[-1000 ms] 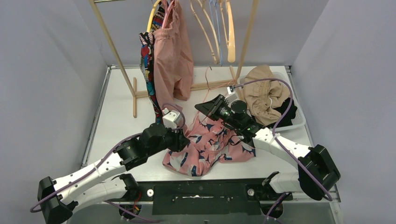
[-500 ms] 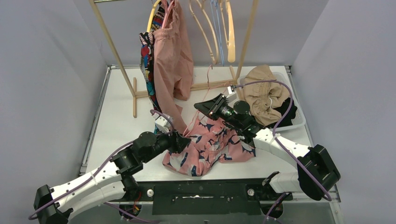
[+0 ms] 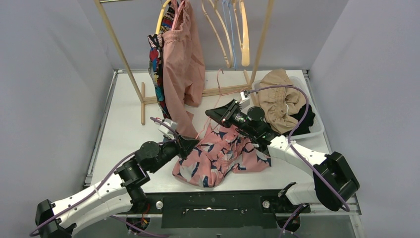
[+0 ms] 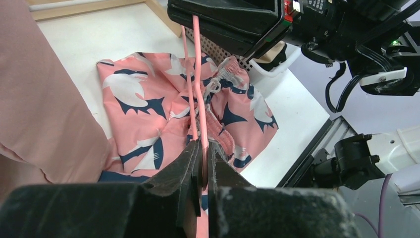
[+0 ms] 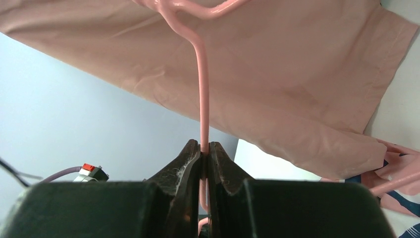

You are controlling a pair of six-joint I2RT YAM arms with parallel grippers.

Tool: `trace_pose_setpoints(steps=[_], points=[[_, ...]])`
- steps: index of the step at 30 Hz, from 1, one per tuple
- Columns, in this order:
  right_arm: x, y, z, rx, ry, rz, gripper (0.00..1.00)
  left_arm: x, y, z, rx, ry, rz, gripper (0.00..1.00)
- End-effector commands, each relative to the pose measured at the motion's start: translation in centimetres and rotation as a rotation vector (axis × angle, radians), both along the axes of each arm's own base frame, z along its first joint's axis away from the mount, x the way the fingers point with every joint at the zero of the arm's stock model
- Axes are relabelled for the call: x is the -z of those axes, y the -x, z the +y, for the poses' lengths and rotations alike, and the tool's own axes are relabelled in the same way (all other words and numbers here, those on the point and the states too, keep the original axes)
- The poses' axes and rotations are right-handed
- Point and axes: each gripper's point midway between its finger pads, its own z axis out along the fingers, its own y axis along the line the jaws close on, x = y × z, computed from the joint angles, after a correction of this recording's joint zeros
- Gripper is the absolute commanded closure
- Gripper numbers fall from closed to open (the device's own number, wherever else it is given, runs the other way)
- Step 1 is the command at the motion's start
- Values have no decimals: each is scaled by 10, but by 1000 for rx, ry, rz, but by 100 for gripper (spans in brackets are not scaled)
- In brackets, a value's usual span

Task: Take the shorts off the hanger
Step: Adjust the hanger.

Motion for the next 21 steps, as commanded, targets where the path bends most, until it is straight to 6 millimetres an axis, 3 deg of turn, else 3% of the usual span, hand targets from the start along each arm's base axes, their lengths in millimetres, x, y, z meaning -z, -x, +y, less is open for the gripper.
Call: trace_pose_setpoints(steps=[1, 3, 9, 11, 16, 21], points=[[-32, 2, 2, -26, -74, -86, 100, -21, -1, -2, 9, 29, -44, 100], [-34, 3, 3, -38, -71, -94, 96, -19, -3, 2, -14, 7, -37, 100], [-40, 4, -5, -27, -51, -114, 58, -29, -17, 18, -121, -72, -42, 100], [-43, 5, -11, -13, -23, -119, 51, -34, -22, 24, -157, -92, -49, 100], [-39, 6, -37, 86, 61, -101, 47, -58, -31, 32, -222, -102, -80, 100], [-38, 2, -87, 296, 145, -75, 45, -78, -40, 40, -288, -128, -102, 100]])
